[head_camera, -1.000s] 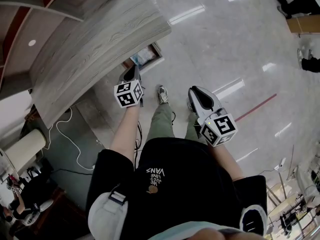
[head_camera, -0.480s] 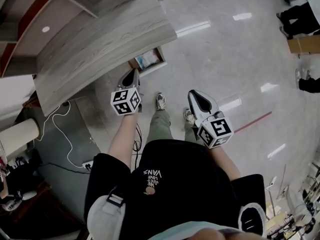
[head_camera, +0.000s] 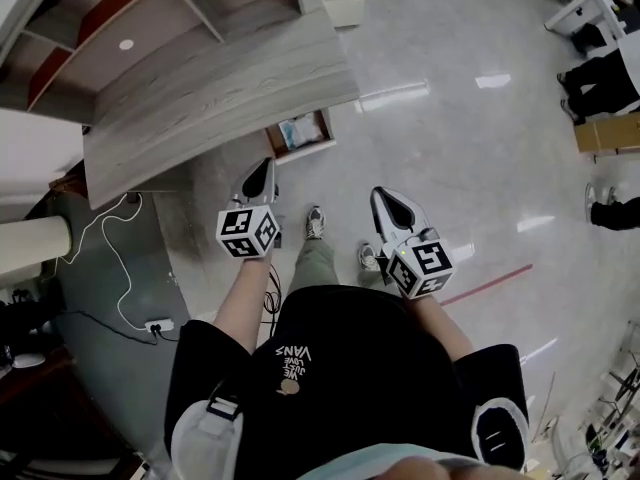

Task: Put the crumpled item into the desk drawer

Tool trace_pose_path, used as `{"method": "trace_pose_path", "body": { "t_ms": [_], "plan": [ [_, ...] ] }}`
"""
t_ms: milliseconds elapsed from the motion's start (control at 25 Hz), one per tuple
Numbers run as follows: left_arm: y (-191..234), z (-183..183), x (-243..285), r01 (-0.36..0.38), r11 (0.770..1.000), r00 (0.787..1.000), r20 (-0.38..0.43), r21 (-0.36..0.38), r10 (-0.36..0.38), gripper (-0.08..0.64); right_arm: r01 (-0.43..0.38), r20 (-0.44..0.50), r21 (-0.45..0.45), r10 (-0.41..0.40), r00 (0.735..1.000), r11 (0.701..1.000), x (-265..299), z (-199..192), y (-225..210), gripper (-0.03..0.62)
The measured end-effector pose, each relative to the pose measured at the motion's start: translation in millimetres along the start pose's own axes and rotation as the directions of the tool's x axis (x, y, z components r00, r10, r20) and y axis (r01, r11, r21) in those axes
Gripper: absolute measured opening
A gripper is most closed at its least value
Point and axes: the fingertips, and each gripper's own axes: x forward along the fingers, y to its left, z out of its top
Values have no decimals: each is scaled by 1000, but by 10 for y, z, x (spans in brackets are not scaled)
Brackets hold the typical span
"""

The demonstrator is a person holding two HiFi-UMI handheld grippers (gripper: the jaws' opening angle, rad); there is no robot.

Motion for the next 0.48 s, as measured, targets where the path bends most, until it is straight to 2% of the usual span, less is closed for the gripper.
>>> {"method": "trace_pose_path", "body": {
  "t_ms": [480],
  "plan": [
    [-480, 215, -713, -37, 999, 991, 129, 13, 35, 52, -122, 4, -63, 122, 992, 991, -206, 88, 109, 2]
  ]
}}
